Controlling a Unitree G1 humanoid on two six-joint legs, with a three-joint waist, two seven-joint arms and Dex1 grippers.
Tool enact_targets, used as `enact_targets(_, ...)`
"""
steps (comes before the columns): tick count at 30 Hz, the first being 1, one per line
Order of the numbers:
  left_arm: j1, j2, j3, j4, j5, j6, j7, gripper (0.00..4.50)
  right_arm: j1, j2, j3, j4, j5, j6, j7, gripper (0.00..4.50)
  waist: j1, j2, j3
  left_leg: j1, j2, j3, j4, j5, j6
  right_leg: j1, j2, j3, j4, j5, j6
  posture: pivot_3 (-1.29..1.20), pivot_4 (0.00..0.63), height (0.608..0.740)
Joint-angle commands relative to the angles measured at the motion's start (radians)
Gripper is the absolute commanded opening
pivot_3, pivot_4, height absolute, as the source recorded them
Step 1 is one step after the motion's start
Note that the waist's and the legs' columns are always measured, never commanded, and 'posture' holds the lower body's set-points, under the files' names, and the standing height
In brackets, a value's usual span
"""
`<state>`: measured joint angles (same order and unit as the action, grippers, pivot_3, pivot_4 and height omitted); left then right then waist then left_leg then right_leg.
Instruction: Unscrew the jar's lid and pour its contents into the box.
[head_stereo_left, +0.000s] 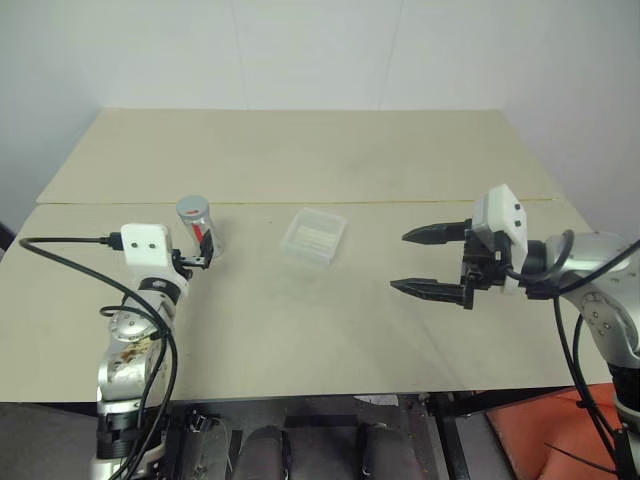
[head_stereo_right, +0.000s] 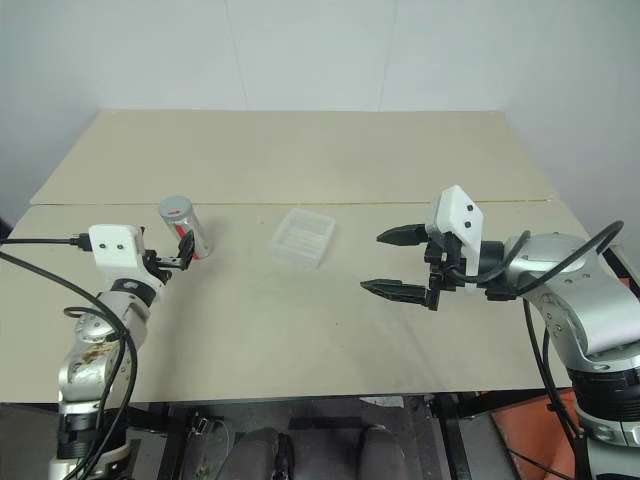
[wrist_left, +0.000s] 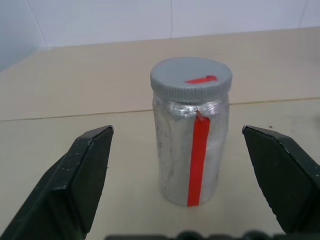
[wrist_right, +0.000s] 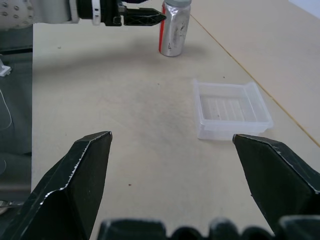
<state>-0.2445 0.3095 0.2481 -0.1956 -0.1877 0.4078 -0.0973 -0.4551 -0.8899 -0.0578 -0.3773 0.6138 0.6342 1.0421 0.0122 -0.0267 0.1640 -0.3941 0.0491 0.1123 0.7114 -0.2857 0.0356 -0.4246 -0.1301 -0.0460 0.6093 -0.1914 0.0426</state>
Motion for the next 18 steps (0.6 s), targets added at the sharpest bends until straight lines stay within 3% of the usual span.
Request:
enact_targets(1,-0.053,-0.016,-0.016,0.037,0.036,-0.051,0.034,4.50,-0.012,-0.003,-0.042,-0.034,0.020,-0.019,0.003,4.47,0.000,0.000,0.000,0.000,0.000,0.000,0.000,0.000,0.000,0.000,0.000,0.000,0.000,0.000,0.000,0.00,0.150,0.740)
enact_targets(18,-0.262,-0.059,-0.048,0.369,0.122,-0.187,0.130,4.50,-0.015,-0.001,-0.041,-0.034,0.037,-0.015,0.017,4.47,0.000,0.000,0.000,-0.001,0.000,0.000,0.000,0.000,0.000,0.000,0.000,-0.001,0.000,0.000,0.000,0.00,0.150,0.740)
